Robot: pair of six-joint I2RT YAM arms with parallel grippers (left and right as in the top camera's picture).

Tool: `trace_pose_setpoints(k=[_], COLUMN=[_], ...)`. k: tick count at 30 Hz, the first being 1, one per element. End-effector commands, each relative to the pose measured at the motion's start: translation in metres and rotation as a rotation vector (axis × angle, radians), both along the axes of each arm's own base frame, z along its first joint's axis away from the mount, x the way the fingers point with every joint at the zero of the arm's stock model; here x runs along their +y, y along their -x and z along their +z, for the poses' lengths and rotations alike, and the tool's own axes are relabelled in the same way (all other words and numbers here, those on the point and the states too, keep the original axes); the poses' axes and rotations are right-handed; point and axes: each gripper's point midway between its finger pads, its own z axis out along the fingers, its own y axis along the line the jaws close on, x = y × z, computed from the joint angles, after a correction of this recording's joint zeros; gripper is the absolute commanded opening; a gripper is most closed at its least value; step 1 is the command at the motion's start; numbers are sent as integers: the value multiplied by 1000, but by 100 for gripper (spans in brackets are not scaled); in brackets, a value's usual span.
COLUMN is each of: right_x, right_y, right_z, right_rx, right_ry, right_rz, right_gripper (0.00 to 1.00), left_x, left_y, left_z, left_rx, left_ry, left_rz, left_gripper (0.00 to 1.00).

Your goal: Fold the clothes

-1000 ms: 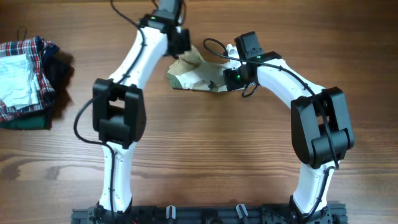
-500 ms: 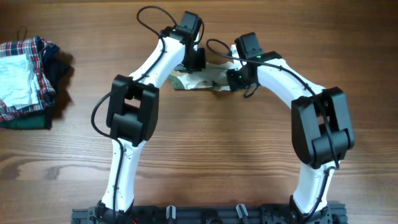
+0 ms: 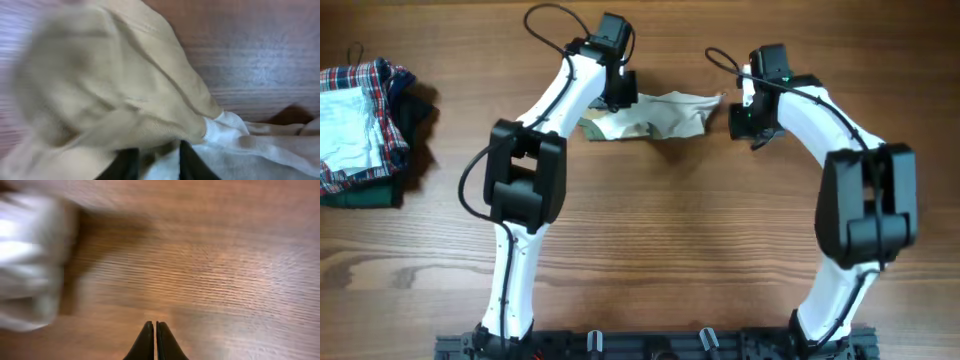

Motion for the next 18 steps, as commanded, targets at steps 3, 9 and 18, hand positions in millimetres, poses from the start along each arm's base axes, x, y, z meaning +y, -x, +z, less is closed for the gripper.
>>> trace_pose_setpoints(k=[3,9,18], right_x=[63,98,93], right_y=[-10,-31,-28], right_z=[74,35,-46], right_rx=[-185,-219,-95], right_ry=[-201,-192,-152], right_rz=[214,277,255], right_gripper=[4,4,4], left_x=[3,-1,13], left_y=[-11,-3,5], left_z=[92,53,-12], left_rx=[-171,-90,22], left_ry=[38,7,-80], left_rz=[13,-1,14], left_gripper=[39,19,10])
